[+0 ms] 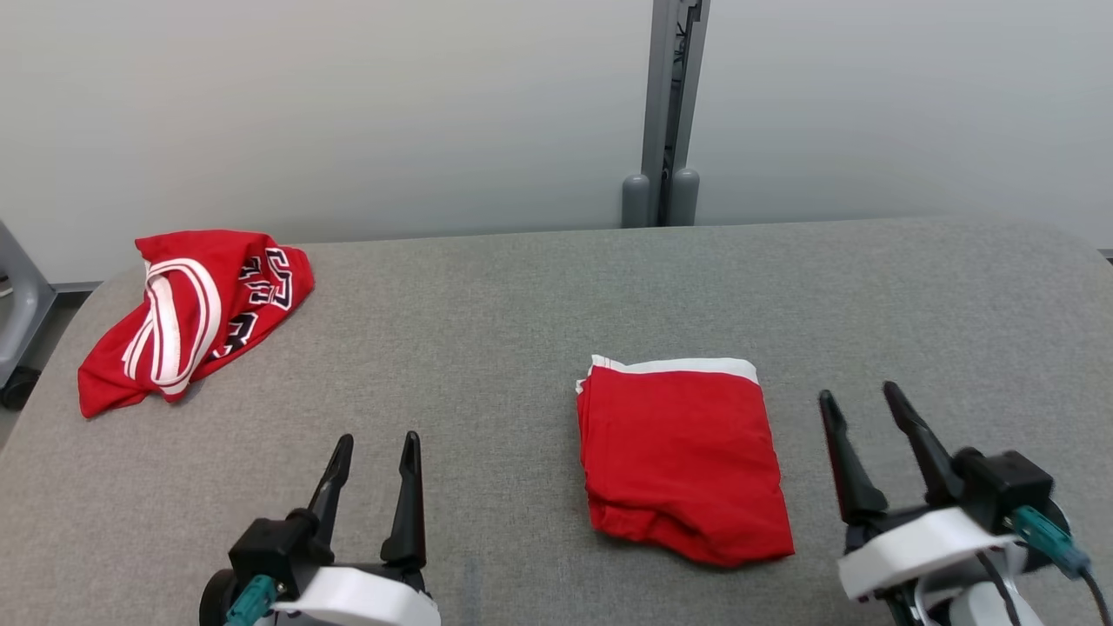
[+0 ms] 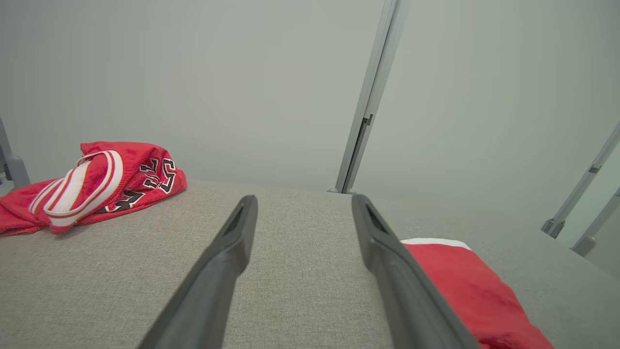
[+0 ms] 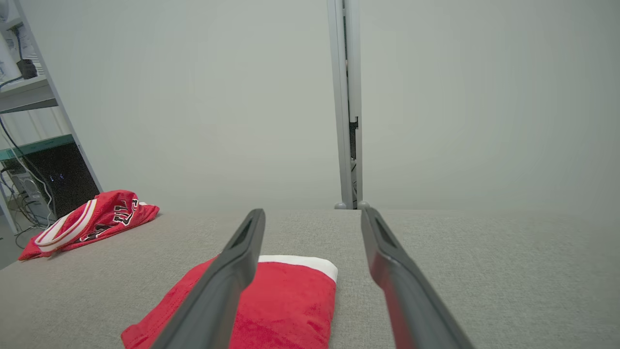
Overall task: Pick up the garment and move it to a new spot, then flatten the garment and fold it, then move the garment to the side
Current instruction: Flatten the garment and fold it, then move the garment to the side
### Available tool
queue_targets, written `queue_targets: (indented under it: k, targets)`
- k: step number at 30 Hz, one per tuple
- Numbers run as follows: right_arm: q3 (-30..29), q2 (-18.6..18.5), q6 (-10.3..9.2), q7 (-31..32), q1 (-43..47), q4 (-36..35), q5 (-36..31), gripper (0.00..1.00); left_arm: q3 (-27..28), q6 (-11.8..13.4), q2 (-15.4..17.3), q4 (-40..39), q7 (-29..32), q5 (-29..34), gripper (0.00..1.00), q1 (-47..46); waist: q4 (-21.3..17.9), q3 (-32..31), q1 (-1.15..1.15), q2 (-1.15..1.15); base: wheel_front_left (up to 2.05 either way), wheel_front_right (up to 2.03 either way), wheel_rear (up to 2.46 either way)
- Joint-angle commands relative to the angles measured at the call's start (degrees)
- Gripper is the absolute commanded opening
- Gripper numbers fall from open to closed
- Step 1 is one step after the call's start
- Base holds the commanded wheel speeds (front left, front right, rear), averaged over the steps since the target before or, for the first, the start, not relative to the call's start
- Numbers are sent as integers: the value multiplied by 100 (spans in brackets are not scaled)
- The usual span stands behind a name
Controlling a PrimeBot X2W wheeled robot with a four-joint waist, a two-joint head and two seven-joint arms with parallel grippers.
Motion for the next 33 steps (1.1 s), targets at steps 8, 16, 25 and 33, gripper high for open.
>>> queue_targets:
  k: [8, 16, 25, 33]
  targets:
    - [-610, 121, 1, -1, 756, -514, -34, 100, 207, 9, 14, 59, -10, 316, 100, 367, -72, -97, 0, 0, 0, 0, 0]
    - [-650, 119, 1, -2, 859, -509, 112, 100, 306, -33, 11, 156, -10, 510, 100, 474, -59, -114, 0, 0, 0, 0, 0]
    - [-616, 120, 1, -2, 804, -436, 85, 100, 374, -84, -39, 200, -10, 555, 100, 459, -21, -131, 0, 0, 0, 0, 0]
    - [-598, 118, 1, -2, 798, -362, 35, 100, 387, -104, -62, 236, -10, 599, 100, 455, 14, -134, 0, 0, 0, 0, 0]
